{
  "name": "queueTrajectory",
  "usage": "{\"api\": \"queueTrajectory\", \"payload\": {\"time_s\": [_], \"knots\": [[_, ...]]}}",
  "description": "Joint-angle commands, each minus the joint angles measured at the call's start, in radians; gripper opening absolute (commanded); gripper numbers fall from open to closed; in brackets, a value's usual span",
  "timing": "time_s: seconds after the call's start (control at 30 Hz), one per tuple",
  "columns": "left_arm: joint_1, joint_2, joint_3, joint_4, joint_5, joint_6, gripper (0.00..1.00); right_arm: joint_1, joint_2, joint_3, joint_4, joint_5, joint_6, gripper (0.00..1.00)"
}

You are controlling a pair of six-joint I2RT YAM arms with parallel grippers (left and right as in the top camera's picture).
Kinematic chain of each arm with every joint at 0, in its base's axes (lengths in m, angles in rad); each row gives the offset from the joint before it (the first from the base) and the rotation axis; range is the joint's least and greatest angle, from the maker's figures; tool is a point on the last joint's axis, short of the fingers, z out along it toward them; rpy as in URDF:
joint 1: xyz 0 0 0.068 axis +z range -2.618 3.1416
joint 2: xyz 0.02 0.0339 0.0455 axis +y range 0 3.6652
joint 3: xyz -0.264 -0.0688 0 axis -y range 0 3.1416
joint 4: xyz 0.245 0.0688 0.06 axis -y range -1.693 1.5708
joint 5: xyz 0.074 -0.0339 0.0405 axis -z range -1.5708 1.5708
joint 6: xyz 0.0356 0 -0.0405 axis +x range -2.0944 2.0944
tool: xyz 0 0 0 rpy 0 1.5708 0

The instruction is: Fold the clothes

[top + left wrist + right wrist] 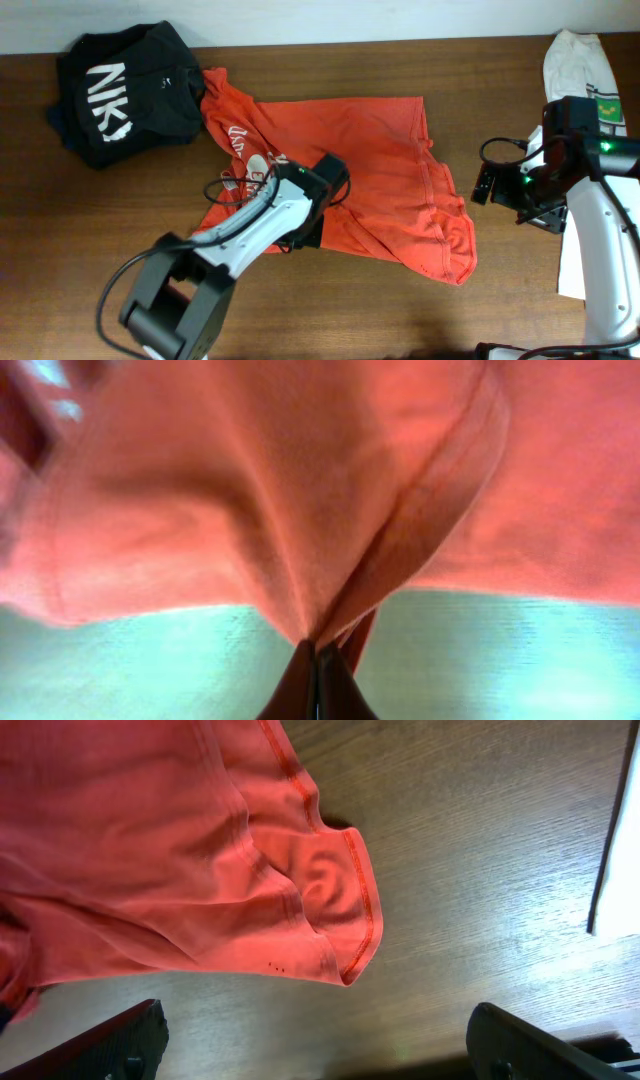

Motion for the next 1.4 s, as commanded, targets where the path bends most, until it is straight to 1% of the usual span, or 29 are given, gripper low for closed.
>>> {"api": "queueTrajectory", "payload": {"time_s": [0.0,0.1,0.13,0.2,0.23,0.3,0.37,0.47,0.53,0.6,0.7,0.73,0.77,0.8,0.83,0.87,0.9,1.0,1.13,1.23,1.27,1.3,1.37], "knots": [[0.001,-0.111,0.141,-0.177,-0.015,-0.002,0.01,0.003,-0.004,-0.031,0.000,-0.002,0.004,0.99],[0.002,-0.177,0.178,-0.325,-0.048,-0.004,0.01,0.003,-0.004,-0.093,0.034,-0.002,0.004,0.99],[0.005,-0.191,0.179,-0.348,-0.053,-0.010,0.01,0.003,-0.004,-0.113,0.044,-0.002,0.004,0.99],[0.031,-0.246,0.188,-0.444,-0.071,-0.034,0.01,0.003,-0.004,-0.158,0.062,-0.003,0.005,0.99],[0.045,-0.268,0.188,-0.457,-0.069,-0.034,0.01,0.003,-0.004,-0.171,0.066,-0.007,0.006,0.99],[0.074,-0.303,0.188,-0.505,-0.062,-0.033,0.01,0.004,-0.004,-0.200,0.066,-0.016,0.058,0.99],[0.089,-0.310,0.188,-0.567,-0.063,-0.033,0.00,0.005,-0.004,-0.255,0.085,-0.079,0.058,0.99],[0.104,-0.315,0.188,-0.581,-0.068,-0.056,0.01,0.032,-0.004,-0.378,0.179,-0.168,0.058,0.99],[0.115,-0.319,0.188,-0.581,-0.092,-0.060,0.01,0.060,-0.004,-0.433,0.228,-0.195,0.059,0.99],[0.136,-0.319,0.188,-0.582,-0.109,-0.059,0.01,0.102,-0.004,-0.483,0.287,-0.192,0.108,0.99],[0.186,-0.319,0.188,-0.581,-0.119,-0.059,0.01,0.130,-0.004,-0.547,0.346,-0.105,0.220,0.99],[0.213,-0.319,0.188,-0.581,-0.119,-0.058,0.01,0.131,-0.004,-0.586,0.386,-0.109,0.224,0.97],[0.221,-0.319,0.188,-0.581,-0.119,-0.058,0.00,0.131,-0.004,-0.608,0.407,-0.109,0.224,0.93],[0.228,-0.319,0.188,-0.581,-0.119,-0.058,0.01,0.131,-0.004,-0.622,0.414,-0.109,0.224,0.85],[0.228,-0.319,0.188,-0.578,-0.126,-0.058,0.01,0.131,-0.004,-0.635,0.425,-0.109,0.224,0.70],[0.228,-0.319,0.188,-0.572,-0.135,-0.058,0.02,0.131,-0.004,-0.640,0.431,-0.109,0.224,0.65],[0.228,-0.319,0.188,-0.566,-0.142,-0.058,0.04,0.131,-0.004,-0.650,0.452,-0.109,0.224,0.65],[0.228,-0.319,0.188,-0.558,-0.142,-0.058,0.05,0.131,-0.004,-0.666,0.459,-0.105,0.224,0.61],[0.228,-0.319,0.187,-0.559,-0.152,-0.054,0.05,0.130,-0.004,-0.667,0.459,-0.007,0.229,0.64],[0.228,-0.319,0.187,-0.560,-0.151,-0.054,0.06,0.131,0.010,-0.667,0.467,-0.007,0.230,0.64],[0.228,-0.319,0.187,-0.560,-0.151,-0.054,0.14,0.131,0.034,-0.667,0.473,-0.008,0.230,0.64],[0.227,-0.319,0.187,-0.559,-0.148,-0.054,0.15,0.131,0.051,-0.668,0.478,-0.008,0.231,0.64],[0.228,-0.319,0.187,-0.560,-0.148,-0.054,0.23,0.131,0.109,-0.668,0.493,-0.008,0.230,0.58]]}}
